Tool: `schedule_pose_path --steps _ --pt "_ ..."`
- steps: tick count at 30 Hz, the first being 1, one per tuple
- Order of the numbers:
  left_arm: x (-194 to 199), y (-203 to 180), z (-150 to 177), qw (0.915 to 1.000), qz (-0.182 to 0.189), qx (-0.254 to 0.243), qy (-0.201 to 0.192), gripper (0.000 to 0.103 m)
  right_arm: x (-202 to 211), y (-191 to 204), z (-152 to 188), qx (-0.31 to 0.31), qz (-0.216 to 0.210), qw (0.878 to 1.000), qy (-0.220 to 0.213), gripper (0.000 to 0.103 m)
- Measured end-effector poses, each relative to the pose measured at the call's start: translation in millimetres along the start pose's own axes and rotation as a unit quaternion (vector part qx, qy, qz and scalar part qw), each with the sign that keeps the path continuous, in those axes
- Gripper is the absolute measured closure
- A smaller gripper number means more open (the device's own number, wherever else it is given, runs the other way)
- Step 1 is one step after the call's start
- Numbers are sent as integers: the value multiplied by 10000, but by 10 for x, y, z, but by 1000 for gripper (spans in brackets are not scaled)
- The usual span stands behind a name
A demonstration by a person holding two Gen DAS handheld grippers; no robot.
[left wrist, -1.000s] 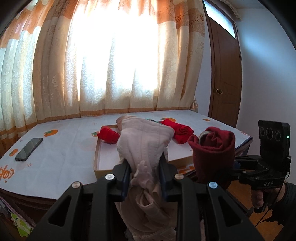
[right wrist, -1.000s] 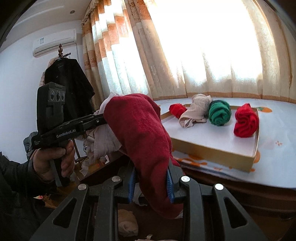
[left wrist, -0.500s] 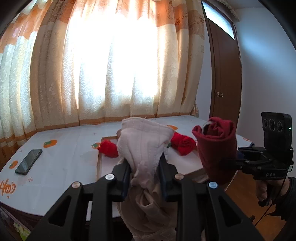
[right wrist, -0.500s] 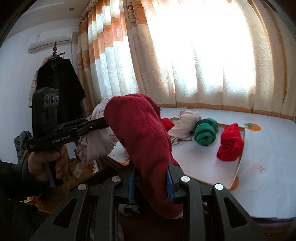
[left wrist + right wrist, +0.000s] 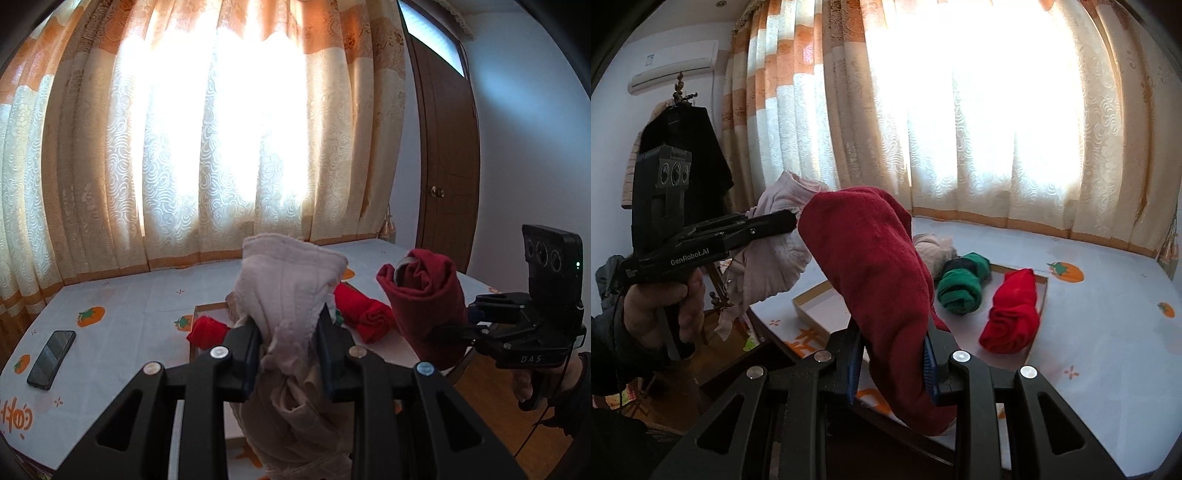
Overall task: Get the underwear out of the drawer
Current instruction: 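Carry both held garments over the cardboard tray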
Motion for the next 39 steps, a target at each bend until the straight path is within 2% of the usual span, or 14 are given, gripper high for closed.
schedule_pose_path --steps 11,20,29,31,39 --pt "-324 241 -199 9994 -73 288 156 78 -152 -291 -133 26 404 9989 250 73" --pt "-618 454 -110 9964 -119 704 467 78 -275 -441 -131 58 591 9971 485 73" --pt "-804 510 -13 9920 -1 992 781 78 -494 -528 -49 -26 690 9944 800 73" --pt "-846 513 20 9905 50 1069 866 78 -529 -516 -29 -5 690 9939 860 73" --pt "-1076 662 216 9751 219 1809 1260 78 -691 -462 77 189 832 9891 1202 73"
Point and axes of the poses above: each gripper's, at about its wrist camera, not at the fingertips, and x roughly against the way its jaws point, y to its left, z to its underside, the point moved 10 cm from there along -x, roughly the way its jaws point, and after that the axes turned 1 degree about y, right-handed, at the moved point
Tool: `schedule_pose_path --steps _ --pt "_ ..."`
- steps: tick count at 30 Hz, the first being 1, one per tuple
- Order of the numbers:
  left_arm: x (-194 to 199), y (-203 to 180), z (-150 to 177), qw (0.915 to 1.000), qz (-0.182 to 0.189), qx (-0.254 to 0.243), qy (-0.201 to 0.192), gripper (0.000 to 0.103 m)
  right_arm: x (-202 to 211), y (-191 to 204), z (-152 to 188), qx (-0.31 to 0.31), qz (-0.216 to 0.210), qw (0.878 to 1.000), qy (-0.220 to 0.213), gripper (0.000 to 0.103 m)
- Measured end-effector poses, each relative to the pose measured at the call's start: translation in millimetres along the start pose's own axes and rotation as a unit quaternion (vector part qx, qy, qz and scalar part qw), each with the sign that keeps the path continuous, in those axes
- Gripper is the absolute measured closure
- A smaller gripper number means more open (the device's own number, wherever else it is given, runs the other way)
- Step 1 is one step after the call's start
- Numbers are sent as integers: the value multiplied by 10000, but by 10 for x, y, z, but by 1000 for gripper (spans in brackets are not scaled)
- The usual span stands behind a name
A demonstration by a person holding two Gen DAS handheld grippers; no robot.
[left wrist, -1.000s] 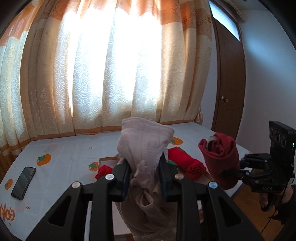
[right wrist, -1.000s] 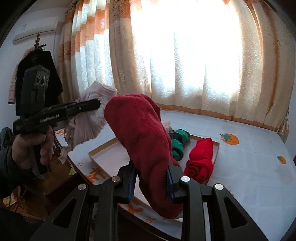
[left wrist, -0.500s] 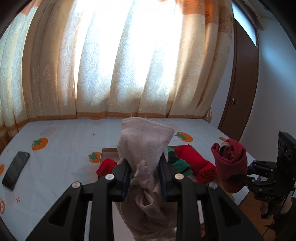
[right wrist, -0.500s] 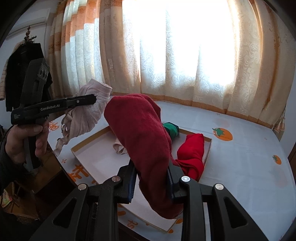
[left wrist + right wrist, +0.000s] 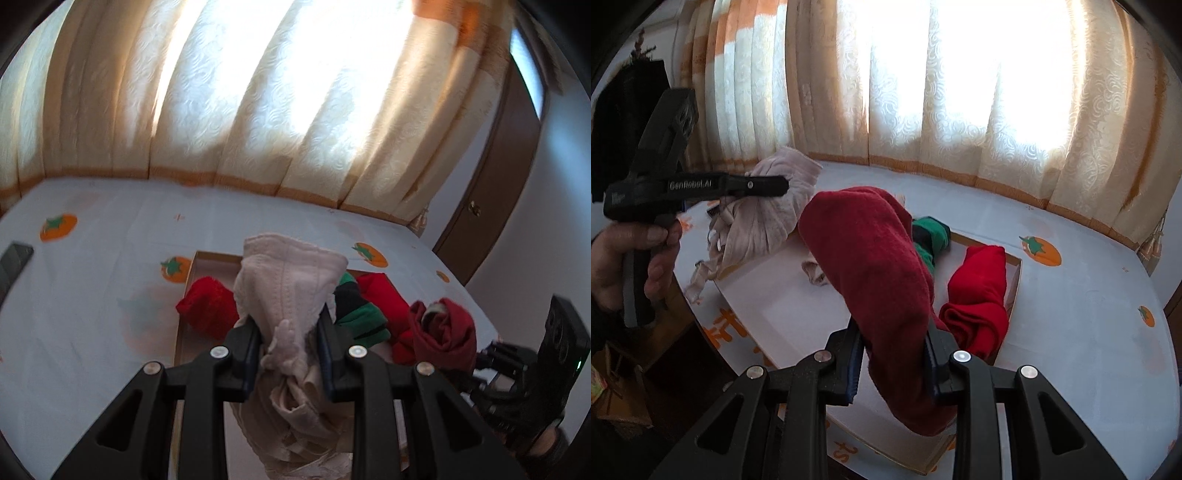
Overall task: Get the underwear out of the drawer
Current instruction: 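Carry both held garments over the cardboard tray, then lower both garments into the tray and open both tools to release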
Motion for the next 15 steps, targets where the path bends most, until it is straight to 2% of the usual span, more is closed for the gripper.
schedule_pose_path --steps 7,15 --pt "-67 187 -32 9994 -211 279 -29 78 -122 63 77 127 90 9995 264 73" --pt "-229 309 41 9982 -512 89 288 78 -237 106 130 216 154 9984 502 73"
Point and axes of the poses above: each gripper's, at about its wrist camera, not at the fingertips, and x roughly against the way its jaws point, y to its left, z to its underside, the point moved 10 cm from there along -x, roughly the way its jaws point, and after that the axes turned 1 degree about y, right-handed, at the moved point
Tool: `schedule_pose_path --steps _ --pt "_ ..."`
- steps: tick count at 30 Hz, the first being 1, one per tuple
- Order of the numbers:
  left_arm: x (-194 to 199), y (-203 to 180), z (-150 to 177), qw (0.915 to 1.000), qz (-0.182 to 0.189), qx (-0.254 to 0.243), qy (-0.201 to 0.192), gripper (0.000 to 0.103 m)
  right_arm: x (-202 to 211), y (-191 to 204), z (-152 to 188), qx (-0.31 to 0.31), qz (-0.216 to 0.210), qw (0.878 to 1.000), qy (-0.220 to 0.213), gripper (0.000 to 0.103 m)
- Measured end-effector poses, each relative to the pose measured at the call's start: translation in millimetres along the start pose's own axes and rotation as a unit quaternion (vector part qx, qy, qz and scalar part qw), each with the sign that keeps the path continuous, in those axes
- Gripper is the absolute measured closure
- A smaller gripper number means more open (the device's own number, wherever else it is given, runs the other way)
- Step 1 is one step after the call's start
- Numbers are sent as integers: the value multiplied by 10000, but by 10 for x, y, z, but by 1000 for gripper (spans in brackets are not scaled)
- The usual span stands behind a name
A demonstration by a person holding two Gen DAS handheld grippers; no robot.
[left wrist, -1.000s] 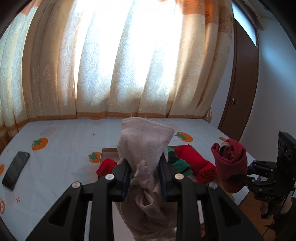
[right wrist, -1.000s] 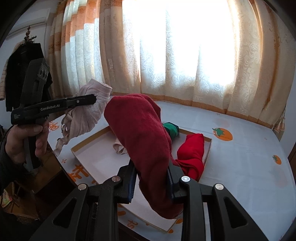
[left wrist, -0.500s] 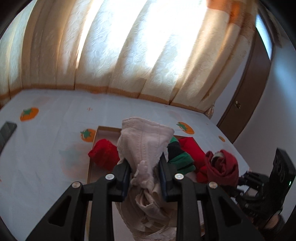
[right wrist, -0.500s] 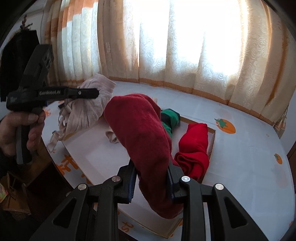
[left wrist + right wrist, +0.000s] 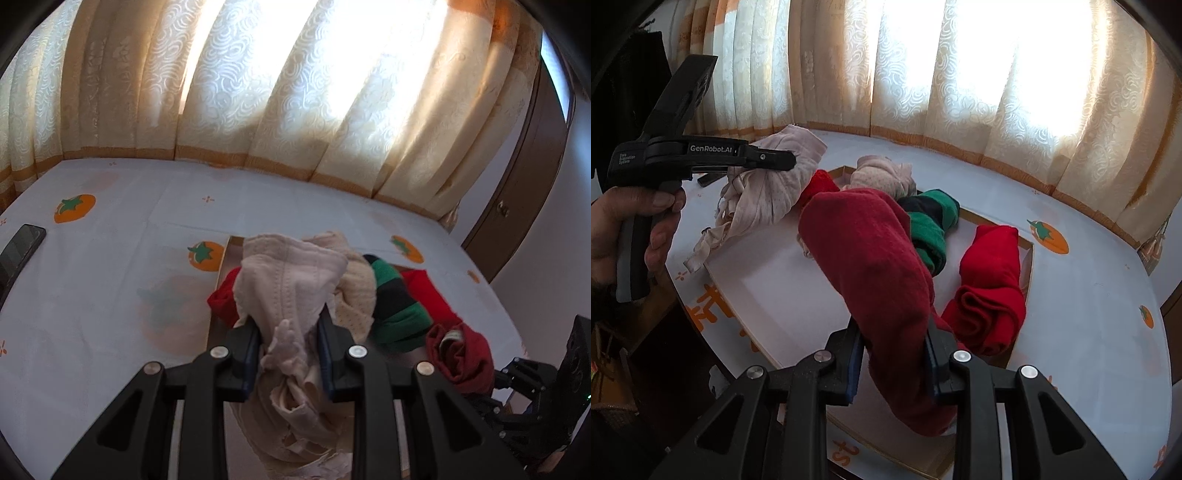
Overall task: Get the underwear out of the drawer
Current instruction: 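Lower both garments into the tray and open both tools to release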
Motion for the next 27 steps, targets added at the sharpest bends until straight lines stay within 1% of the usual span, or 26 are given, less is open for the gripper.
schedule_pose_path --steps 3,6,12,15,18,21,23,27 --pt "-90 7 57 9997 -101 -132 177 78 -50 12 15 -9 -19 10000 78 73" --pt "-160 15 107 9994 -169 -160 269 78 -91 33 28 12 -11 9999 155 73" --pt "-190 -2 22 9996 -176 -39 223 78 -180 39 59 90 195 9991 363 73" --pt "-230 -16 -26 9994 -223 -83 239 78 -221 61 82 132 198 9988 434 73" --pt "-288 -15 0 9990 -269 -143 325 77 -259 68 110 126 169 9986 482 73" --pt "-302 -35 50 9984 -352 -282 335 75 -275 64 126 115 139 9987 485 73" --pt "-309 -54 72 9979 -405 -372 347 71 -284 68 130 110 133 9986 491 73" --pt "-315 -79 107 9970 -499 -495 324 66 -307 78 135 124 144 9986 501 72"
Point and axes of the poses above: each gripper's, at about its wrist camera, not at the fingertips, and x roughly against the way its jaws point, y to its left, z to its underside, the point moved 10 cm from there along -x, roughly the way its jaws point, and after that the axes turned 1 degree about y, right-handed, at the moved point
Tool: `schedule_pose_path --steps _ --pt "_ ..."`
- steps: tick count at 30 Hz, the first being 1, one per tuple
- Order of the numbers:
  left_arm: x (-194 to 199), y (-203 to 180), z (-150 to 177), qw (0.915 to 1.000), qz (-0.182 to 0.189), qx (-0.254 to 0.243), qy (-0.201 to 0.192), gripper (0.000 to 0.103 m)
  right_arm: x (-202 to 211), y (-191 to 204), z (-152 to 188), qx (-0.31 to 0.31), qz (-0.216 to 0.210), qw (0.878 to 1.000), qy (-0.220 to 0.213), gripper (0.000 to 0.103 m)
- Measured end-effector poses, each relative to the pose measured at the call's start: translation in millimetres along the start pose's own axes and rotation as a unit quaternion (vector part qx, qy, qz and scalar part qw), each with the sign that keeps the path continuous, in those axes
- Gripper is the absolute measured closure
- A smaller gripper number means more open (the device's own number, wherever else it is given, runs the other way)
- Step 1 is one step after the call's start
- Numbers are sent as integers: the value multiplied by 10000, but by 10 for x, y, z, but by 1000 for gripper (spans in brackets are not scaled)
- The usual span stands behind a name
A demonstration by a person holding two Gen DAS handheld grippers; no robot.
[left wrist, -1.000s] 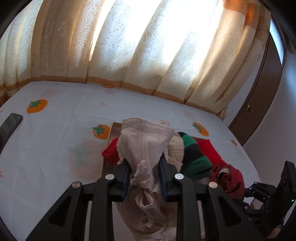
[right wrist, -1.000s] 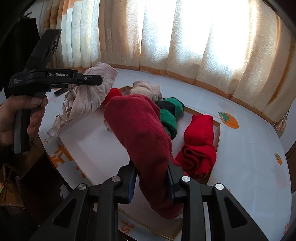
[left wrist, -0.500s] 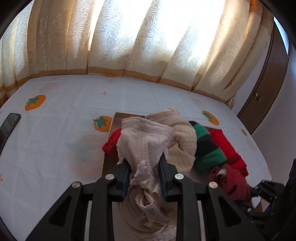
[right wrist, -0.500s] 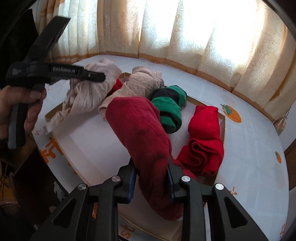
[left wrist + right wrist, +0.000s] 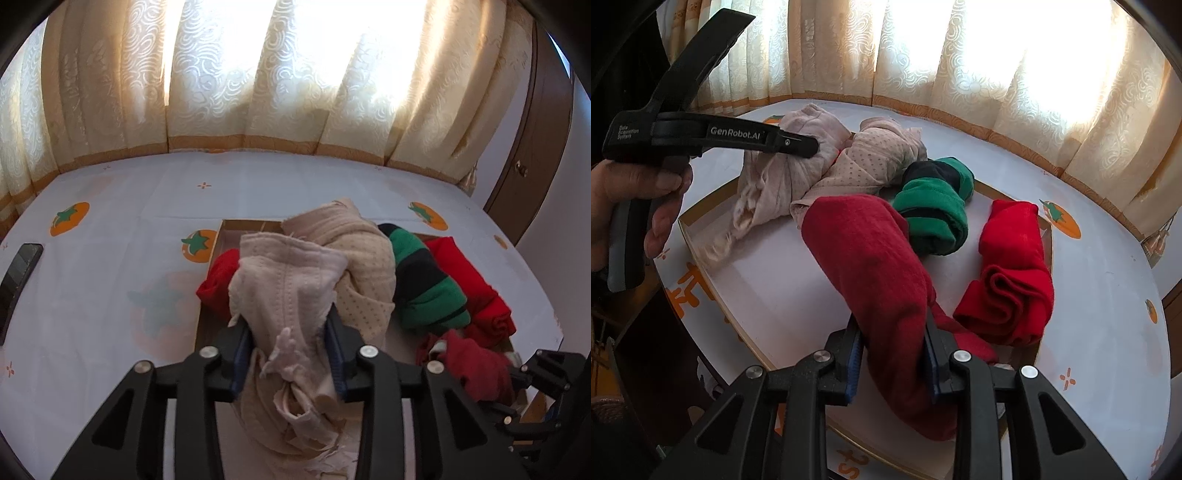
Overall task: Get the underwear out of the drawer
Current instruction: 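Lower both garments into the tray and open both tools to release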
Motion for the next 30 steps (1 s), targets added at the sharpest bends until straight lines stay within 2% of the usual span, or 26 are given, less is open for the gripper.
schedule_pose_path --steps 8,12,17,24,30 --pt "74 -18 54 9999 -30 -106 -130 59 14 26 11 -49 -92 9999 -34 69" --pt "163 -26 100 9995 -40 -203 -231 57 30 90 35 -30 -209 9997 -75 60" --pt "288 -30 161 9988 -103 -291 -384 44 84 132 47 -64 -258 9995 -185 51" --pt "502 -54 203 9979 21 -240 -595 39 251 126 32 -201 -221 9985 -455 38" --pt "691 -131 310 9963 87 -360 -778 36 430 170 74 -299 -282 9972 -618 36"
Point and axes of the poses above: each gripper's, at about its wrist camera, not at the fingertips, and x roughly against the way its jaws point, y to its left, z to its underside, the point moved 10 cm from there along -x, roughly the way its jaws point, and after that the axes turned 1 degree about y, right-handed, at the moved point
